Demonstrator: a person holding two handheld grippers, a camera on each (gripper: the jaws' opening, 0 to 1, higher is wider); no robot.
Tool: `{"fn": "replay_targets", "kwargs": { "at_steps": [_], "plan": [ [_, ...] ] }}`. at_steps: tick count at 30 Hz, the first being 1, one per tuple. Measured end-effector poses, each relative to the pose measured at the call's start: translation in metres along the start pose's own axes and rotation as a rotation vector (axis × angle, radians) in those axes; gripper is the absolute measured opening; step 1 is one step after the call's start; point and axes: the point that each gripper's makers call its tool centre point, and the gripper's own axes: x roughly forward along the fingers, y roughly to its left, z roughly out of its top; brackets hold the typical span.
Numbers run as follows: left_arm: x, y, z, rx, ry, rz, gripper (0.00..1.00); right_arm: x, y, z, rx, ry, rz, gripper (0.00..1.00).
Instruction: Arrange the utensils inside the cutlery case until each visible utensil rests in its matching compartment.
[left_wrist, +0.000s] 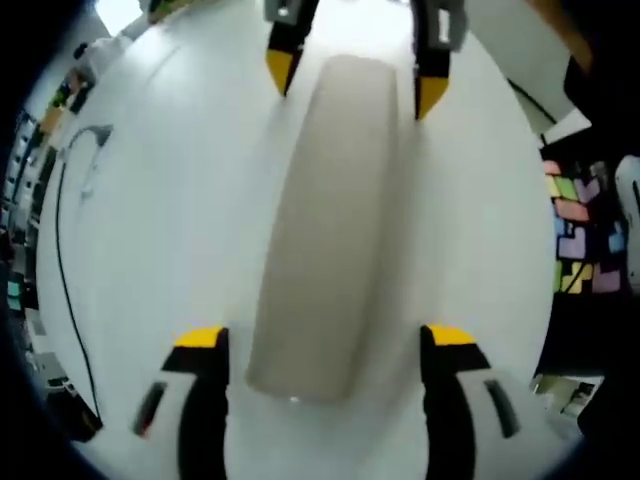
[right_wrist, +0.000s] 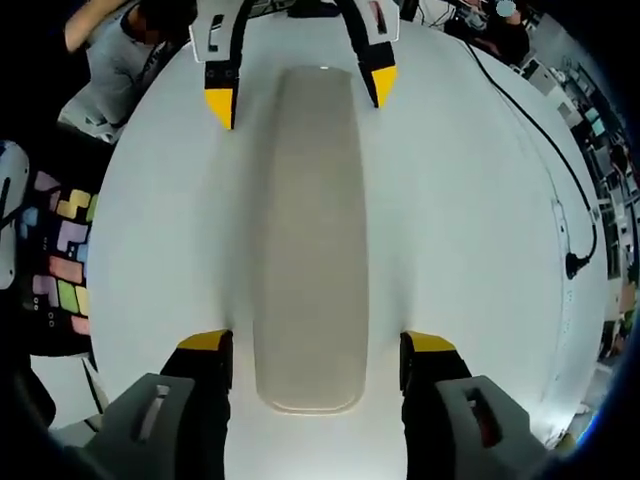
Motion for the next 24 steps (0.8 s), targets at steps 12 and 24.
{"fn": "replay_targets", "kwargs": {
  "at_steps": [12, 24],
  "plan": [
    [-0.008, 0.009, -0.005, 0.013, 0.084, -0.019, 0.45, -0.003, -0.015, -0.001, 0.023, -0.047, -0.002, 0.5],
    [-0.005, 0.011, -0.003, 0.055, 0.081, -0.001, 0.43, -0.002, -0.014, 0.0, 0.043, -0.171, -0.045, 0.44]
  ]
}}
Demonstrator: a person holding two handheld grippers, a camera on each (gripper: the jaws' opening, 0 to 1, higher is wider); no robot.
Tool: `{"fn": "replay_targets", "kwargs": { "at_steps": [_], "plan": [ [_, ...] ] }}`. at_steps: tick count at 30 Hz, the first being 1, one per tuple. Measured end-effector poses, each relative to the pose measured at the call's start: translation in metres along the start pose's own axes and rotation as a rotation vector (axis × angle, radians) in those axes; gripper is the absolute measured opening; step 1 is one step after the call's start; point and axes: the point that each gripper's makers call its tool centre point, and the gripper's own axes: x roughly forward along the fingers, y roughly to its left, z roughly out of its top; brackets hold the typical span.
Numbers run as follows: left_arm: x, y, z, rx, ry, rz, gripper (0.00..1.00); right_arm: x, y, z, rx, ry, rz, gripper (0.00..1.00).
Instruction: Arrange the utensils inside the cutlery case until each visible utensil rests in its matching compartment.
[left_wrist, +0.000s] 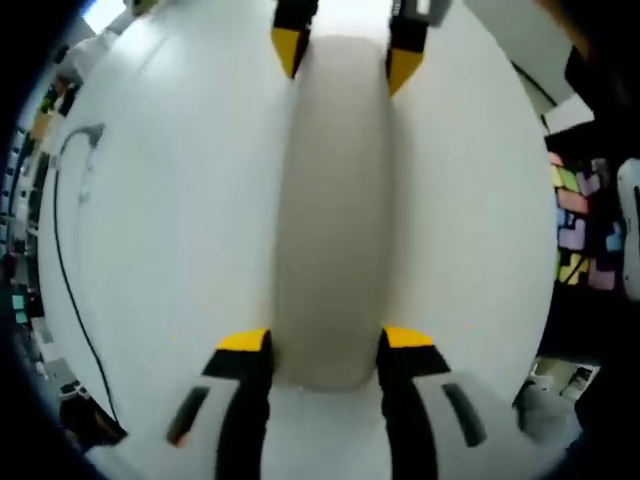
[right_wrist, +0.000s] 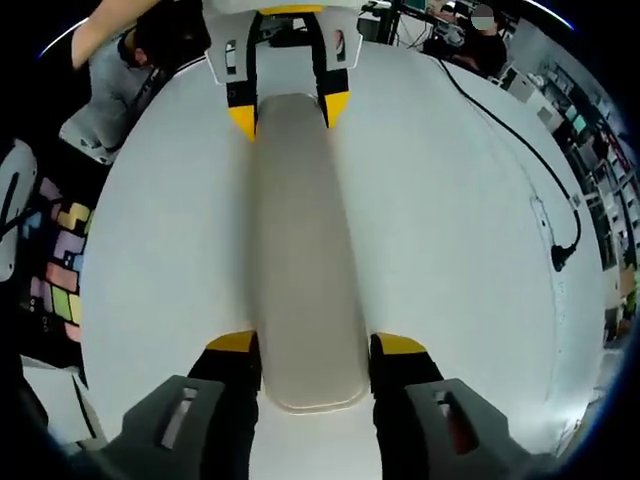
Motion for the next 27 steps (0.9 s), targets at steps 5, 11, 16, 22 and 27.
{"fn": "replay_targets", "kwargs": {
  "at_steps": [5, 11, 16, 22, 27],
  "plan": [
    [-0.001, 0.002, 0.005, 0.016, -0.097, 0.003, 0.43, -0.002, 0.002, -0.001, 0.017, 0.011, 0.004, 0.44],
    [0.0, -0.004, 0.011, 0.023, -0.097, 0.007, 0.43, -0.004, 0.004, -0.005, 0.025, 0.01, 0.009, 0.44],
    [0.0, -0.011, 0.022, 0.033, -0.122, 0.016, 0.43, -0.009, 0.012, -0.017, 0.026, 0.038, 0.006, 0.44],
    [-0.007, -0.025, 0.026, 0.043, -0.138, 0.009, 0.44, -0.015, 0.025, -0.021, 0.029, 0.006, 0.009, 0.44],
    [-0.007, -0.036, 0.029, 0.043, -0.161, 0.002, 0.44, -0.02, 0.036, -0.024, 0.02, -0.003, -0.001, 0.44]
  ]
}}
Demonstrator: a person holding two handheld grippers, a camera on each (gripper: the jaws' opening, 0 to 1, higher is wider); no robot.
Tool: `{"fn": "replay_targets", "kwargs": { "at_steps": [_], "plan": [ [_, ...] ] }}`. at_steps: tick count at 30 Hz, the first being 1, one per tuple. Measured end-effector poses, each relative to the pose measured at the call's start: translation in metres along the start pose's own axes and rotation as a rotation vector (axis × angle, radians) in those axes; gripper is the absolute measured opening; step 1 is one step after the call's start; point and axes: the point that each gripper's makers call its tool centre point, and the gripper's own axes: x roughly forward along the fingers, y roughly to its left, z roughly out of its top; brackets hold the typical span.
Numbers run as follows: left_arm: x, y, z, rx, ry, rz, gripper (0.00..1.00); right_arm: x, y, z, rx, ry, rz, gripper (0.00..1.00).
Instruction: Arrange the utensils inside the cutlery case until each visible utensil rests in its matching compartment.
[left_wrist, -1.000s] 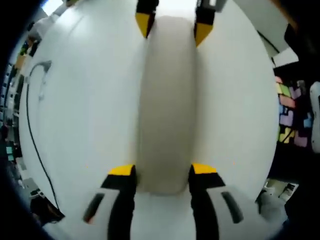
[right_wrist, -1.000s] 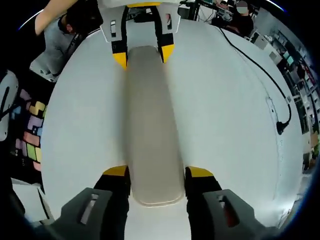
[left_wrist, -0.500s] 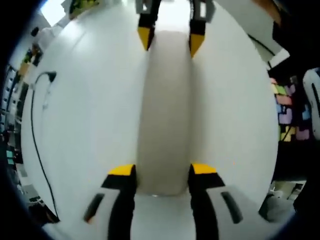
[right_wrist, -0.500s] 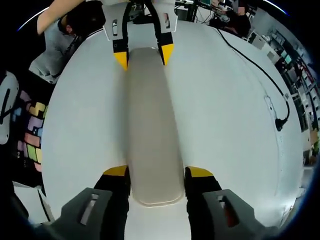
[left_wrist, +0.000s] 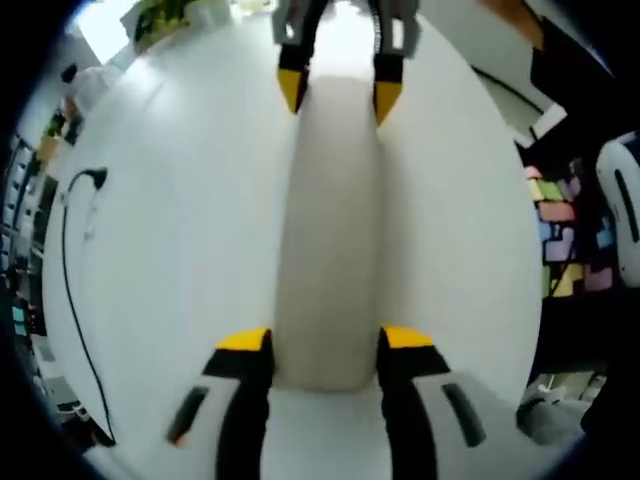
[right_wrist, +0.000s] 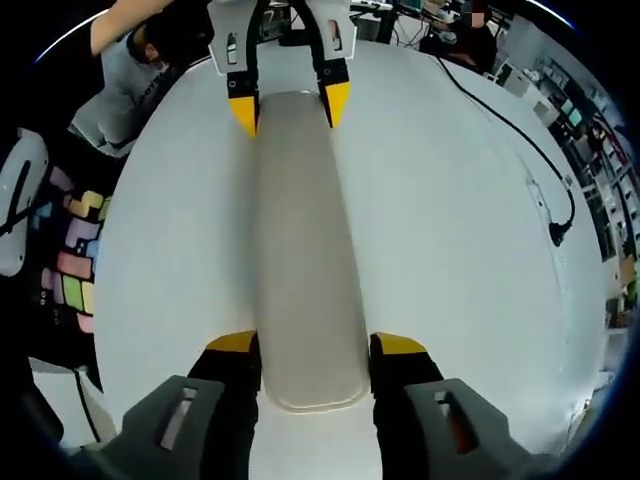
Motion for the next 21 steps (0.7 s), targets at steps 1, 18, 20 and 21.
{"fn": "replay_targets", "kwargs": {
  "at_steps": [1, 18, 20, 21],
  "plan": [
    [0.002, -0.003, 0.0, -0.006, -0.008, -0.008, 0.44, 0.0, 0.002, 0.0, -0.001, -0.003, 0.001, 0.44],
    [0.008, -0.013, 0.0, 0.031, -0.004, -0.014, 0.44, 0.002, 0.018, -0.008, 0.006, 0.048, -0.003, 0.43],
    [0.008, -0.013, 0.0, 0.027, -0.002, -0.016, 0.44, 0.003, 0.018, -0.008, 0.003, 0.059, 0.002, 0.44],
    [0.008, -0.013, -0.001, 0.024, 0.001, -0.016, 0.44, 0.003, 0.018, -0.008, 0.001, 0.066, 0.003, 0.44]
  ]
}}
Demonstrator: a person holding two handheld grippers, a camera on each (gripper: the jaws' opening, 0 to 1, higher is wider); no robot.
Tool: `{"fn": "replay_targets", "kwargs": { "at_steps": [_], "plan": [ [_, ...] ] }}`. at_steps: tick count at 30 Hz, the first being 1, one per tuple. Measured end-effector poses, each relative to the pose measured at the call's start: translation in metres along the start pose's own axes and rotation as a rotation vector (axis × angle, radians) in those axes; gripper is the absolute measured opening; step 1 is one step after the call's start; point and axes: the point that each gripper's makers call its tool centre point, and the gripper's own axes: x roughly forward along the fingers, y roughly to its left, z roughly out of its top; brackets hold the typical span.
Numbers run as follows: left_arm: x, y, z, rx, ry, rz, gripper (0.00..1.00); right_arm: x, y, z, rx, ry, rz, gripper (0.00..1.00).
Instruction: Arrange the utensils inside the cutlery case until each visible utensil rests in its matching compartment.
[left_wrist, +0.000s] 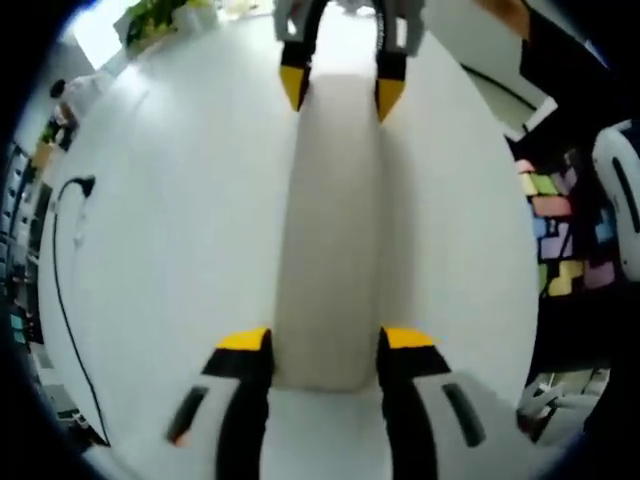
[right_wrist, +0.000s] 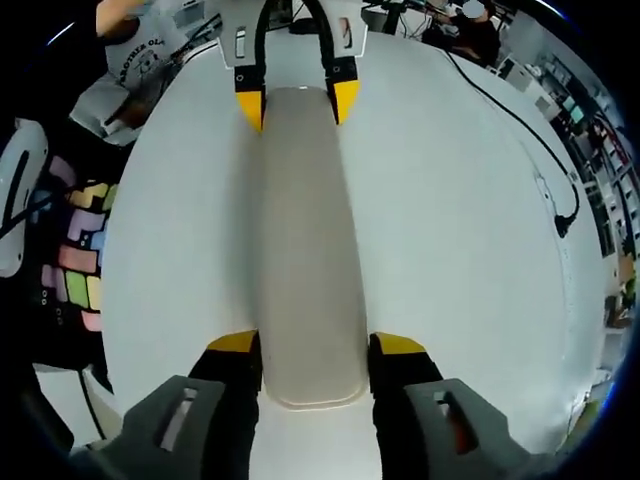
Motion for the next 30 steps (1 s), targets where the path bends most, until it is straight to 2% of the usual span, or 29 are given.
{"fn": "replay_targets", "kwargs": {
  "at_steps": [8, 16, 20, 25, 27, 28, 30],
  "plan": [
    [0.0, 0.0, -0.001, -0.012, 0.005, 0.004, 0.44, 0.0, -0.001, -0.001, 0.003, 0.021, 0.019, 0.44],
    [0.0, 0.001, 0.0, -0.022, -0.032, 0.005, 0.45, 0.001, -0.002, -0.001, 0.003, 0.013, 0.022, 0.45],
    [-0.001, 0.001, 0.0, -0.019, -0.07, 0.002, 0.46, 0.001, -0.002, -0.001, 0.007, 0.017, 0.023, 0.46],
    [-0.001, 0.001, 0.001, -0.018, -0.081, 0.004, 0.46, 0.0, -0.003, -0.001, -0.007, 0.003, 0.03, 0.48],
    [-0.001, 0.001, 0.001, -0.021, -0.078, 0.004, 0.46, 0.0, 0.003, -0.001, -0.016, -0.013, 0.057, 0.55],
    [-0.001, 0.001, 0.001, -0.023, -0.076, 0.005, 0.46, -0.001, 0.007, 0.0, -0.006, -0.026, 0.078, 0.62],
    [0.0, 0.002, 0.0, -0.036, -0.061, 0.011, 0.52, 0.001, 0.006, -0.003, -0.01, -0.03, 0.058, 0.76]
  ]
}}
